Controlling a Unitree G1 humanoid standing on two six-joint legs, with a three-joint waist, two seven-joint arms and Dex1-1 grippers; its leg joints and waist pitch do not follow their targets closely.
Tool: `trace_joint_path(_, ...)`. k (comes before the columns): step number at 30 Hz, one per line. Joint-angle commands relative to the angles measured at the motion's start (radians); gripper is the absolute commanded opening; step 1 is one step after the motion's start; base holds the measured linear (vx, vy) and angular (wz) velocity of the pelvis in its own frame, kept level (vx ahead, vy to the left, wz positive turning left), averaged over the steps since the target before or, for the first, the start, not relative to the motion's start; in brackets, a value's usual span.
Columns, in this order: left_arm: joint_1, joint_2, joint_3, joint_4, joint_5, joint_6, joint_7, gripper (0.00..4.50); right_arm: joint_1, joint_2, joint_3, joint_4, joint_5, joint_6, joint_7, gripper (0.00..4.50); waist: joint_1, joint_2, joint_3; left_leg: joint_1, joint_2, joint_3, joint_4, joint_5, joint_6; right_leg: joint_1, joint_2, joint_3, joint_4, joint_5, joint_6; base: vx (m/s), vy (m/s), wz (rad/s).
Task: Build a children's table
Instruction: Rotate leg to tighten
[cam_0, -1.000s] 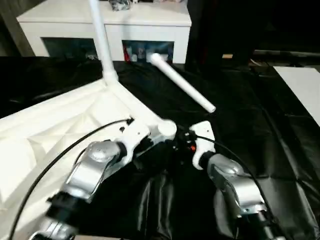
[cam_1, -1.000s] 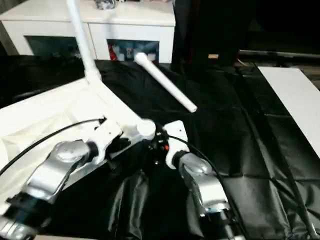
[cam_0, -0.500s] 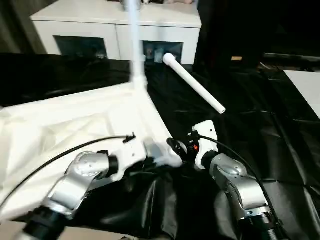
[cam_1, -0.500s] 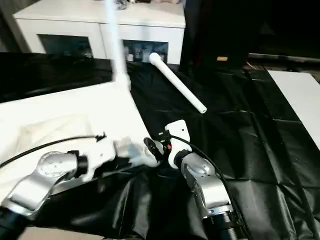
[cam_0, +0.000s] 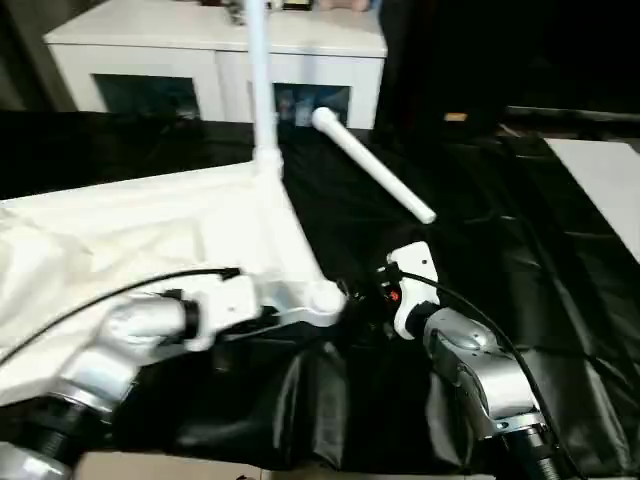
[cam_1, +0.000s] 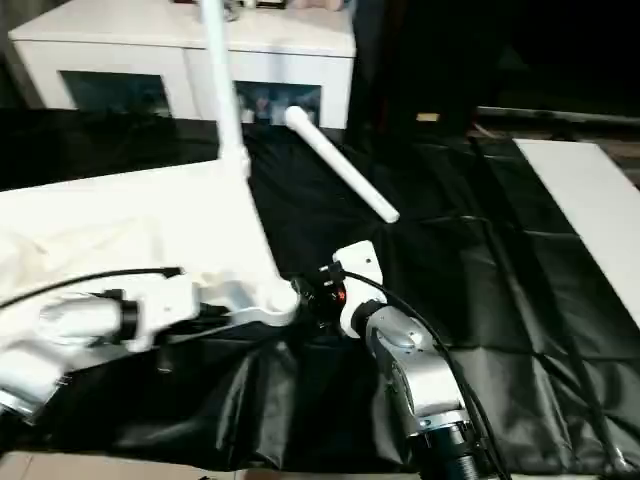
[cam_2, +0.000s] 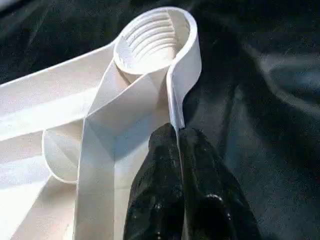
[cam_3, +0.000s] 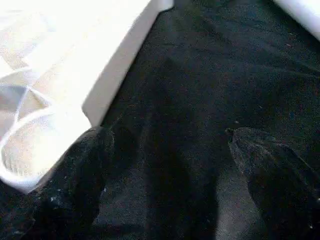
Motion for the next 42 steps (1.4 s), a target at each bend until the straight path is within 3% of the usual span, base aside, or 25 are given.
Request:
trace_joint_path(1,-0.008,0.033,0.027,0.048,0.025,0.002,-0.011,0.00,-0.003,-0.005,0.000,-0.018,-0.003,0.017,-0.006,4.07,0.004,0.007,-0.048,0.015,0.079,-0.048,-0.093,-0.273,-0.055,0.026,-0.093,0.052,-0.085,-0.248,-0.161,0.000,0.000,0.00)
trace_joint_path(7,-0.061,0.062,0.113,0.152,0.008,-0.037,0.061,0.00,-0.005,-0.007,-0.017,-0.033,0.014,0.029,-0.004,4.07,-0.003,0.008,-0.054,0.017,0.076,-0.042,-0.084,-0.222,-0.041,0.029,-0.087,0.050,-0.077,-0.134,-0.196,0.000,0.000,0.00)
trace_joint_path(9,-0.066,0.091,0.154,0.164,-0.040,-0.055,0.028,0.45,-0.004,-0.009,-0.022,-0.037,0.017,0.032,-0.004,4.17,-0.008,0.007,-0.057,0.007,0.075,-0.046,-0.083,-0.169,-0.031,0.041,-0.090,0.047,-0.064,-0.051,-0.207,0.000,0.000,0.00)
trace_joint_path(13,-0.052,0.110,0.196,0.156,-0.089,-0.065,0.012,0.63,-0.003,-0.009,-0.022,-0.038,0.014,0.030,-0.007,4.17,-0.014,0.007,-0.059,0.016,0.074,-0.039,-0.075,-0.149,-0.019,0.036,-0.085,0.045,-0.059,0.027,-0.246,0.000,0.000,0.00)
trace_joint_path(17,0.006,0.025,0.379,0.069,-0.216,-0.010,0.187,0.98,-0.005,-0.008,-0.022,-0.052,0.010,0.046,-0.021,4.17,-0.004,0.019,-0.054,0.021,0.079,-0.037,-0.077,-0.189,-0.032,0.034,-0.087,0.044,-0.061,-0.002,-0.271,0.000,0.000,0.00)
trace_joint_path(23,0.160,-0.217,0.490,-0.156,-0.230,0.103,0.587,0.98,-0.014,-0.016,-0.017,-0.084,-0.022,0.008,-0.047,4.17,0.005,0.012,-0.047,0.022,0.085,-0.037,-0.079,-0.253,-0.037,0.034,-0.086,0.048,-0.077,-0.109,-0.244,0.000,0.000,0.00)
trace_joint_path(24,0.174,-0.271,0.506,-0.193,-0.233,0.132,0.661,0.98,-0.022,-0.015,-0.017,-0.080,-0.025,0.007,-0.052,4.17,0.011,0.004,-0.045,-0.009,0.071,-0.061,-0.092,-0.247,0.008,0.057,-0.099,0.028,-0.072,-0.130,-0.236,0.000,0.000,0.00)
trace_joint_path(25,0.179,-0.293,0.512,-0.206,-0.228,0.137,0.693,0.98,-0.025,-0.014,-0.017,-0.078,-0.027,0.006,-0.054,4.17,0.007,0.021,-0.049,-0.002,0.082,-0.070,-0.100,-0.257,0.017,0.053,-0.095,0.016,-0.066,-0.133,-0.238,-0.032,-0.028,0.21)
trace_joint_path(26,0.193,-0.375,0.540,-0.256,-0.213,0.173,0.817,0.98,-0.039,-0.011,-0.018,-0.071,-0.031,0.002,-0.062,4.17,0.006,0.035,-0.057,-0.008,0.082,-0.117,-0.105,-0.279,0.067,0.061,-0.081,-0.037,-0.054,-0.084,-0.249,-0.024,-0.044,0.47)
trace_joint_path(27,0.200,-0.439,0.558,-0.294,-0.204,0.229,0.918,0.98,-0.053,-0.003,-0.022,-0.062,-0.027,0.002,-0.069,4.17,-0.009,0.046,-0.060,-0.005,0.103,-0.163,-0.103,-0.287,0.098,0.065,-0.069,-0.063,-0.041,-0.013,-0.270,-0.024,-0.044,0.47)
trace_joint_path(28,0.203,-0.463,0.562,-0.309,-0.194,0.250,0.957,0.98,-0.059,0.001,-0.025,-0.059,-0.024,0.004,-0.071,4.17,-0.020,0.051,-0.055,-0.006,0.117,-0.197,-0.113,-0.303,0.121,0.062,-0.049,-0.076,-0.026,-0.013,-0.275,-0.016,-0.065,0.53)
trace_joint_path(29,0.202,-0.478,0.560,-0.320,-0.181,0.264,0.982,0.98,-0.068,0.004,-0.025,-0.053,-0.025,0.004,-0.075,4.17,-0.038,0.051,-0.047,-0.006,0.138,-0.261,-0.144,-0.368,0.177,0.055,-0.029,-0.088,0.017,-0.105,-0.263,-0.023,-0.118,0.56)
trace_joint_path(30,0.204,-0.488,0.555,-0.337,-0.168,0.276,1.002,0.98,-0.074,0.005,-0.024,-0.049,-0.026,0.004,-0.078,4.17,-0.043,0.053,-0.048,0.018,0.134,-0.318,-0.156,-0.406,0.199,0.029,-0.010,-0.078,0.058,-0.194,-0.262,-0.023,-0.118,0.56)
trace_joint_path(31,0.203,-0.497,0.547,-0.352,-0.156,0.293,1.017,0.98,-0.081,0.007,-0.024,-0.044,-0.027,0.005,-0.082,4.17,-0.041,0.048,-0.047,0.020,0.121,-0.336,-0.161,-0.407,0.207,0.023,-0.008,-0.064,0.066,-0.210,-0.269,-0.018,-0.170,0.62)
trace_joint_path(32,0.203,-0.503,0.535,-0.367,-0.143,0.304,1.023,0.98,-0.090,0.010,-0.025,-0.036,-0.028,0.003,-0.086,4.17,-0.034,0.040,-0.046,-0.001,0.069,-0.346,-0.162,-0.398,0.194,0.035,-0.013,-0.043,0.051,-0.210,-0.319,-0.019,-0.229,0.63)
trace_joint_path(33,0.201,-0.499,0.523,-0.374,-0.125,0.325,1.027,0.98,-0.102,0.014,-0.029,-0.024,-0.030,-0.001,-0.094,4.17,-0.023,0.024,-0.047,-0.032,0.002,-0.330,-0.138,-0.382,0.153,0.066,-0.033,-0.034,-0.014,-0.247,-0.412,-0.019,-0.229,0.63)
trace_joint_path(34,0.201,-0.499,0.523,-0.374,-0.125,0.325,1.027,0.98,-0.102,0.014,-0.029,-0.024,-0.030,-0.001,-0.094,4.17,-0.010,0.014,-0.049,-0.046,-0.032,-0.308,-0.093,-0.356,0.121,0.075,-0.057,-0.030,-0.060,-0.292,-0.467,-0.034,-0.272,0.64)
trace_joint_path(35,0.194,-0.484,0.505,-0.374,-0.086,0.326,1.037,0.98,-0.131,0.026,-0.038,0.010,-0.032,-0.014,-0.107,4.17,0.020,-0.013,-0.043,-0.042,-0.074,-0.172,0.176,-0.265,0.047,0.058,-0.168,-0.062,-0.198,-0.518,-0.533,-0.084,-0.244,0.52)
trace_joint_path(36,0.188,-0.479,0.505,-0.377,-0.069,0.358,1.056,0.98,-0.153,0.031,-0.041,0.036,-0.041,-0.024,-0.122,4.17,0.027,-0.012,-0.029,-0.036,-0.045,-0.109,0.266,-0.238,0.049,0.040,-0.197,-0.089,-0.214,-0.647,-0.488,-0.084,-0.244,0.52)
trace_joint_path(37,0.184,-0.478,0.506,-0.380,-0.060,0.382,1.070,0.98,-0.167,0.034,-0.043,0.053,-0.047,-0.030,-0.133,4.17,0.016,-0.022,-0.018,-0.081,-0.011,-0.060,0.290,-0.253,0.042,0.085,-0.194,-0.154,-0.187,-0.706,-0.308,-0.016,-0.183,0.27)
trace_joint_path(38,0.180,-0.475,0.509,-0.382,-0.049,0.395,1.085,0.98,-0.186,0.038,-0.048,0.074,-0.052,-0.032,-0.147,4.17,0.031,-0.014,-0.034,-0.058,0.025,-0.050,0.225,-0.272,0.081,0.113,-0.206,-0.173,-0.173,-0.577,-0.293,0.042,-0.173,0.39)
trace_joint_path(39,0.177,-0.469,0.510,-0.387,-0.043,0.410,1.102,0.98,-0.201,0.042,-0.053,0.091,-0.055,-0.030,-0.160,4.17,0.038,0.020,-0.063,-0.047,0.074,-0.067,0.134,-0.232,0.116,0.171,-0.198,-0.195,-0.162,-0.411,-0.242,0.042,-0.173,0.39)
trace_joint_path(40,0.177,-0.467,0.511,-0.389,-0.042,0.416,1.105,0.98,-0.206,0.043,-0.054,0.095,-0.056,-0.029,-0.164,4.17,0.039,0.047,-0.075,-0.017,0.105,-0.096,0.068,-0.158,0.132,0.175,-0.148,-0.228,-0.145,-0.285,-0.191,0.002,-0.237,0.74)
trace_joint_path(41,0.176,-0.461,0.509,-0.395,-0.031,0.440,1.113,0.98,-0.215,0.043,-0.059,0.108,-0.056,-0.027,-0.174,4.17,0.009,0.077,-0.085,0.098,0.309,-0.302,-0.052,-0.025,0.309,0.012,-0.038,-0.195,0.112,-0.203,-0.068,0.037,-0.284,0.69)
trace_joint_path(42,0.175,-0.455,0.505,-0.397,-0.021,0.454,1.116,0.98,-0.221,0.044,-0.064,0.116,-0.054,-0.022,-0.180,4.17,-0.029,0.046,-0.092,0.129,0.319,-0.332,-0.033,0.177,0.399,-0.063,-0.042,-0.142,0.165,-0.245,-0.061,0.037,-0.284,0.69)
